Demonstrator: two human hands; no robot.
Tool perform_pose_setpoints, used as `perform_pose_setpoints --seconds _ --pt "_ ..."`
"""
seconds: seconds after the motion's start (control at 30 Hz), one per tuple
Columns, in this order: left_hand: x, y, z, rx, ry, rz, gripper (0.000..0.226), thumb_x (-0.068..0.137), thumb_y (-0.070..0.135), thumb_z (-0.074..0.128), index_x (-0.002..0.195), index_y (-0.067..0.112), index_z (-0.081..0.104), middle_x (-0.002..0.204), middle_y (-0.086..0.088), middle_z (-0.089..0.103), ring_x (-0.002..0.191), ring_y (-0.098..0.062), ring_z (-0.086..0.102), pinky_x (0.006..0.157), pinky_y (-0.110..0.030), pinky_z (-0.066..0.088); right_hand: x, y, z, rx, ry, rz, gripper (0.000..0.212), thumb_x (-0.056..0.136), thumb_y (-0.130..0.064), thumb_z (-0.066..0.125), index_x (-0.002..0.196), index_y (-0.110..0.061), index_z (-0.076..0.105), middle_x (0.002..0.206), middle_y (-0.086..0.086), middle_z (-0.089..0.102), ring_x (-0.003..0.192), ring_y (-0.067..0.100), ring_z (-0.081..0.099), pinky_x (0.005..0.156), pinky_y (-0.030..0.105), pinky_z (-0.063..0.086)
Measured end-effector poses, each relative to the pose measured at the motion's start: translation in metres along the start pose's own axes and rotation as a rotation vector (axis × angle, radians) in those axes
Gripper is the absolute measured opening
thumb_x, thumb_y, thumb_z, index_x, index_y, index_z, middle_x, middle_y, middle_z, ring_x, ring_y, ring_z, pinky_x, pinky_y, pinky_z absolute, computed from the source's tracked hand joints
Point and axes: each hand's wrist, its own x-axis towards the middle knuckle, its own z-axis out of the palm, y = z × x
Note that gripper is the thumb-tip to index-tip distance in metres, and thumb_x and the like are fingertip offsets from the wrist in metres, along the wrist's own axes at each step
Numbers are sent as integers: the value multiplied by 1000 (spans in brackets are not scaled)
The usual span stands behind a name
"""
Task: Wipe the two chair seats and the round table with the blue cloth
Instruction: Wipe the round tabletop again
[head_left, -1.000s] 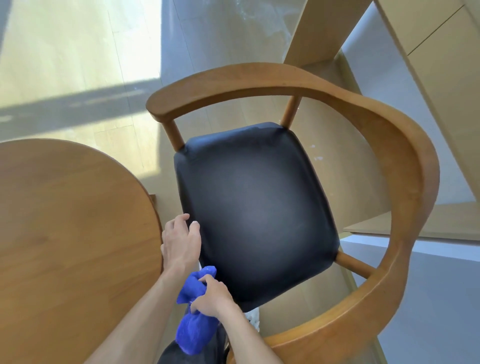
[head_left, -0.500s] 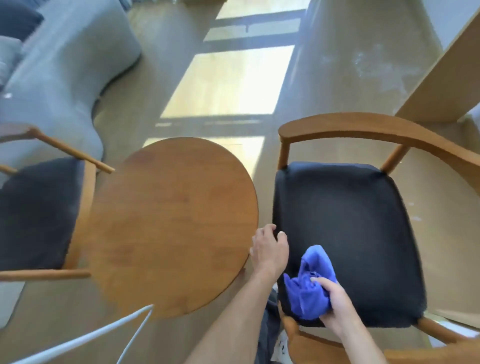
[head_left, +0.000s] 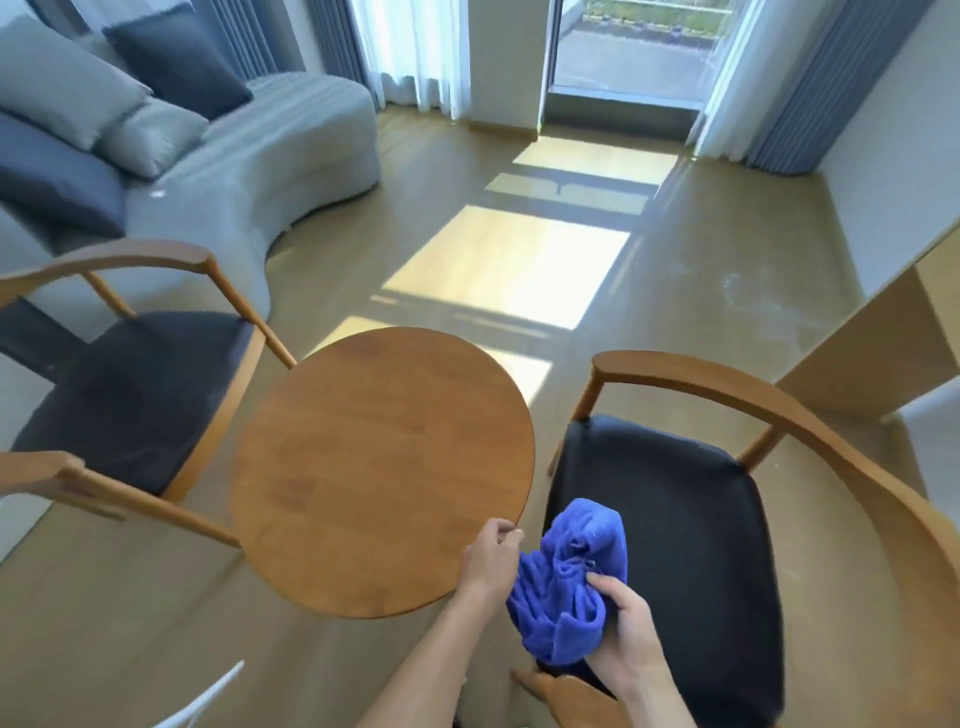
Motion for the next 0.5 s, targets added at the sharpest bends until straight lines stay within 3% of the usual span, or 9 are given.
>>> perform_pose_setpoints --seconds 0.1,0.23,0.37,0.5 --pt "-11 13 -20 -52 -106 -33 18 79 35 56 94 26 61 106 -1 65 94 -19 59 89 -35 48 -8 -3 28 -62 -37 -15 43 85 -7 41 120 13 56 119 34 60 103 44 63 90 51 50" --pt "-22 22 -56 -138 -202 -55 50 50 43 64 97 26 63 107 -1 68 101 -19 63 94 -38 51 -20 -1 64 -68 -79 -26 42 86 -14 36 95 8 70 102 29 66 86 40 67 88 51 47" --pt "-39 36 -99 -270 -386 61 45 66 25 71 110 13 65 108 -9 72 104 -30 67 95 -42 53 -27 6 101 -39 -83 -5 44 81 -24 49 116 3 58 118 27 58 103 41 58 100 53 41" --pt "-47 60 -133 -312 -345 227 47 68 18 68 114 6 63 107 -12 71 98 -27 67 94 -40 51 -29 6 137 -14 -175 -27 39 84 -29 55 110 0 60 114 24 58 103 37 58 104 49 37"
